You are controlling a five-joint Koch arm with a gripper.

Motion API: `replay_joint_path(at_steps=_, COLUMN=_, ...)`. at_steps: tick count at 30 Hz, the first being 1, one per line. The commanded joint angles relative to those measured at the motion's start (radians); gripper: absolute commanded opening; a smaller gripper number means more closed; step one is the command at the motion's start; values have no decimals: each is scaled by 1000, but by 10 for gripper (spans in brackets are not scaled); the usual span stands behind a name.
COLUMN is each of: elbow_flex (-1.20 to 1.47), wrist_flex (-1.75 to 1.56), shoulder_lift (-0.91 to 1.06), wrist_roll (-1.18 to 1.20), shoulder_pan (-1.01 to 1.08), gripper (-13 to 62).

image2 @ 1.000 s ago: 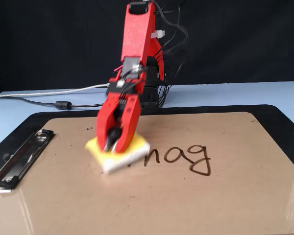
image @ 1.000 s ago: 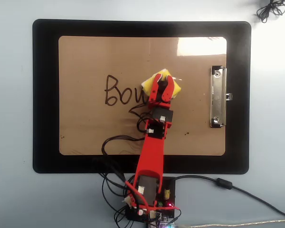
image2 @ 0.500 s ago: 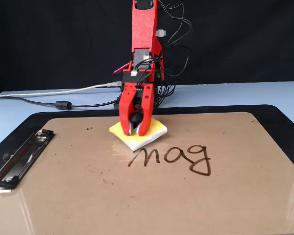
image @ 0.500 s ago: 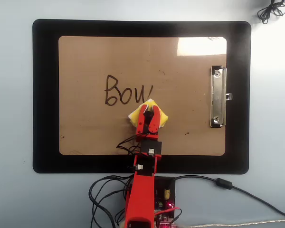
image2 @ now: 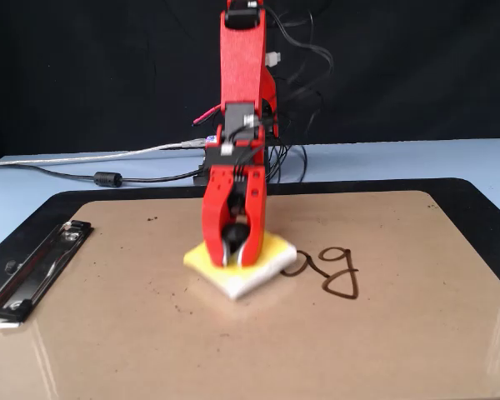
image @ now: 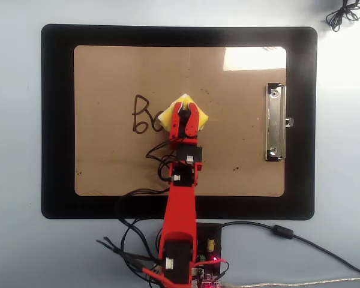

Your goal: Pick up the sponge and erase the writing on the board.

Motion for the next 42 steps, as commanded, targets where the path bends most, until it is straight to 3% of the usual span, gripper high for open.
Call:
replay_joint_path(at_steps=1, elbow_flex=153, wrist_flex=6, shoulder_lift=222, wrist_roll=-6, shoulder_pan=5, gripper=-80)
replay_joint_path(at_steps=4, elbow_flex=305, wrist_flex=9, shoulder_lift=422, wrist_roll=-6, shoulder_pan=71, gripper=-80)
replay_joint_path(at_steps=6, elbow_flex=314, wrist_flex=11, shoulder_lift=426, wrist_roll=-5, shoulder_pan=97, gripper=-80)
replay_joint_path(at_steps=14, elbow_flex=-109, wrist_flex=2, shoulder_lift=-41, wrist_roll=-6, shoulder_pan=100, gripper=-80)
replay_joint_path(at_steps=17, elbow_flex=-187, wrist_flex=8, shoulder_lift=-92, wrist_roll=-3, shoulder_pan=101, gripper=-80)
replay_joint_path(at_steps=19, elbow_flex=-121, wrist_flex=9, shoulder_lift=-57, wrist_roll=0, shoulder_pan=107, gripper=-80)
replay_joint_path(at_steps=26, elbow_flex=262, wrist_flex=5, shoulder_lift=336, wrist_roll=-3, shoulder_pan=104, gripper=-80)
replay_joint_path(at_steps=29, elbow_flex=209, wrist_flex=-2, shoulder_lift=268, wrist_roll=-5, shoulder_pan=94, gripper=-80)
replay_joint_path(at_steps=34, elbow_flex=-118, wrist_flex=0, shoulder_lift=-64, wrist_roll=-3, shoulder_pan=5, gripper=-80)
replay_joint_path(at_steps=36, elbow_flex=-169, wrist_flex=3, shoulder_lift=-109, wrist_roll=-2, shoulder_pan=-49, gripper=-80)
replay_joint_path(at_steps=39, elbow_flex=-137, wrist_flex=12, shoulder_lift=-60, wrist_roll=-6, shoulder_pan=-115, gripper=-80)
replay_joint_path(at_steps=42, elbow_flex=63, wrist_flex=14, shoulder_lift=146, wrist_roll=-5, shoulder_pan=-120, gripper=-80)
